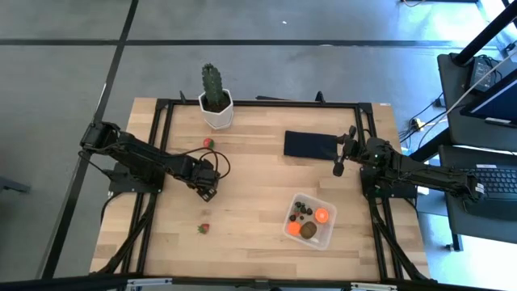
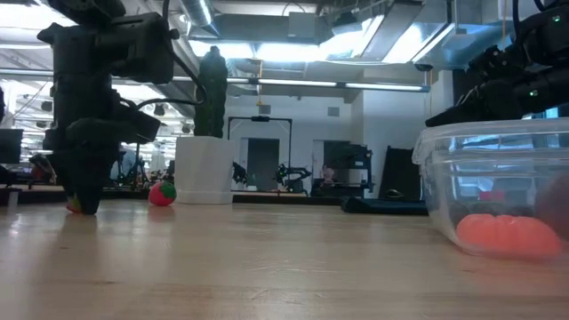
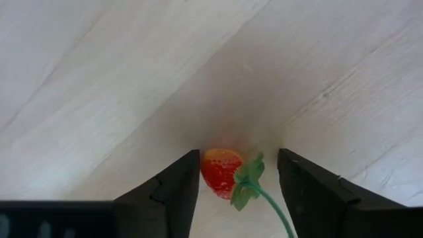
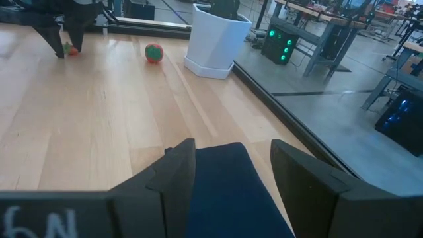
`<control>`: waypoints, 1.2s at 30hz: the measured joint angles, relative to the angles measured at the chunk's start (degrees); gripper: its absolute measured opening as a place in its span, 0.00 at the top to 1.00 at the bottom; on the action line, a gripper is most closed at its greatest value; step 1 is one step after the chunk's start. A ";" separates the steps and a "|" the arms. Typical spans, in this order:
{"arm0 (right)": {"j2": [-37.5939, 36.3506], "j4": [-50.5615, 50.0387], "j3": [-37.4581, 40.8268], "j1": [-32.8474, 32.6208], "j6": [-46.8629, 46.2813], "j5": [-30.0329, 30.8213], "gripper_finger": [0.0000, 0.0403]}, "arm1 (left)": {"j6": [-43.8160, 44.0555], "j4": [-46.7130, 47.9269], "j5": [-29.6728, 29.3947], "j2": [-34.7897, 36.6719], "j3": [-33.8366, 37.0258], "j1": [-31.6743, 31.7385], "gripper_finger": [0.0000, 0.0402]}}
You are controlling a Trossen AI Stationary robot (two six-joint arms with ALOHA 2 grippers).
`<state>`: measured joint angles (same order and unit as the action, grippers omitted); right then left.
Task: Pick and placing Produce into tupperware
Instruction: Put the middle strawberry into the transparent bin
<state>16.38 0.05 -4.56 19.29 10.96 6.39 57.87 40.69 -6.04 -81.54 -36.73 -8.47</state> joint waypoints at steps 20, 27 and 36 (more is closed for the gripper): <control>0.00 0.00 0.00 -0.02 0.00 -0.02 0.51 | -0.09 -0.49 -0.10 0.00 0.01 0.00 0.78; 0.00 0.00 0.00 0.00 0.00 -0.01 0.51 | -0.09 -0.49 -0.22 0.00 -0.02 0.00 0.78; -0.02 0.00 0.00 -0.01 0.00 -0.02 0.51 | -1.65 -1.08 0.99 0.00 -0.09 0.46 0.80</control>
<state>16.36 0.05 -4.56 19.28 10.96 6.37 56.22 39.62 -5.05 -81.54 -36.83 -8.01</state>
